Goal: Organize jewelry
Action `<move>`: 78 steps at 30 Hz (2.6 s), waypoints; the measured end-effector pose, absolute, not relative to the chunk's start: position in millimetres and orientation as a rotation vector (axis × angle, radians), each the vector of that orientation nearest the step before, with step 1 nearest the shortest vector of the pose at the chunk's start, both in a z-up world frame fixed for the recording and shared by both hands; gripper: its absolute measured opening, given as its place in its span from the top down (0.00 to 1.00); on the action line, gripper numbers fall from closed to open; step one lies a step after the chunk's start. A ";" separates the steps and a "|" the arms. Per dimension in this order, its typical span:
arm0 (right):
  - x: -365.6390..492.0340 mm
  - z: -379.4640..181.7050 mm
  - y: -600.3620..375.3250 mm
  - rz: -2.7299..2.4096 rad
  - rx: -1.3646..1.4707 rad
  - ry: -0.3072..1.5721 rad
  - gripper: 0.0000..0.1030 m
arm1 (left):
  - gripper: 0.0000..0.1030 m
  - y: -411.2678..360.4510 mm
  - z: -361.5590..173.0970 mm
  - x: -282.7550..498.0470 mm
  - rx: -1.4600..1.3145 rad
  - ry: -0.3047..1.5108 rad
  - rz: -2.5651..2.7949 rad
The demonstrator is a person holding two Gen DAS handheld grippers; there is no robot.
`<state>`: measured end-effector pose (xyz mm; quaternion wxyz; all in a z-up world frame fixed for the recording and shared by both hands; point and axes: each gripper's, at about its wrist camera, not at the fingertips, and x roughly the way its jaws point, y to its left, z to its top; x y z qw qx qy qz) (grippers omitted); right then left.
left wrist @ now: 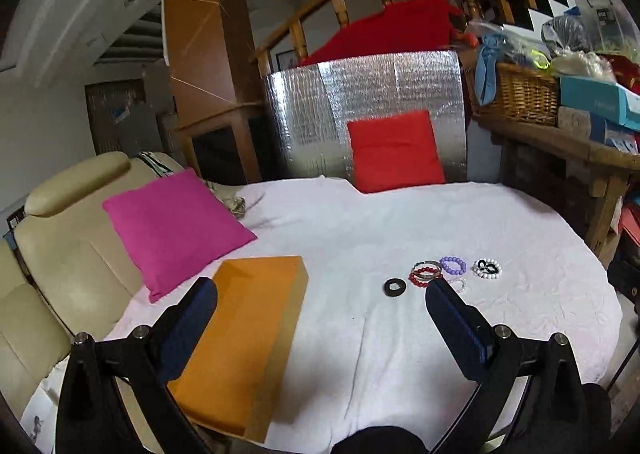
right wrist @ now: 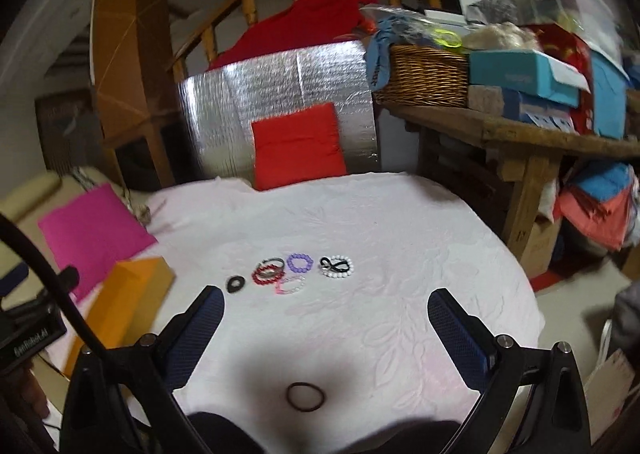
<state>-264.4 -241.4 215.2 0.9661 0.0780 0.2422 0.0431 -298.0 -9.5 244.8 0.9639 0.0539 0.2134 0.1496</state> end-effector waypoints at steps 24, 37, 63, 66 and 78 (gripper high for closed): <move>-308.3 235.7 -215.7 0.160 0.155 0.375 0.00 | 0.00 12.5 248.7 -340.6 0.098 0.407 0.379; -310.5 236.1 -201.4 0.218 0.153 0.342 0.00 | 0.00 31.6 248.4 -345.9 0.069 0.400 0.415; -237.8 181.2 -314.4 -0.006 0.187 0.467 0.00 | 0.00 -89.3 81.3 -227.9 0.009 0.857 -0.071; -223.6 165.4 -330.0 -0.014 0.229 0.495 0.00 | 0.01 -118.1 55.6 -212.1 0.118 0.866 -0.076; -166.0 134.2 -356.2 0.000 0.313 0.575 0.00 | 0.60 -137.4 13.8 -171.7 0.155 0.943 -0.175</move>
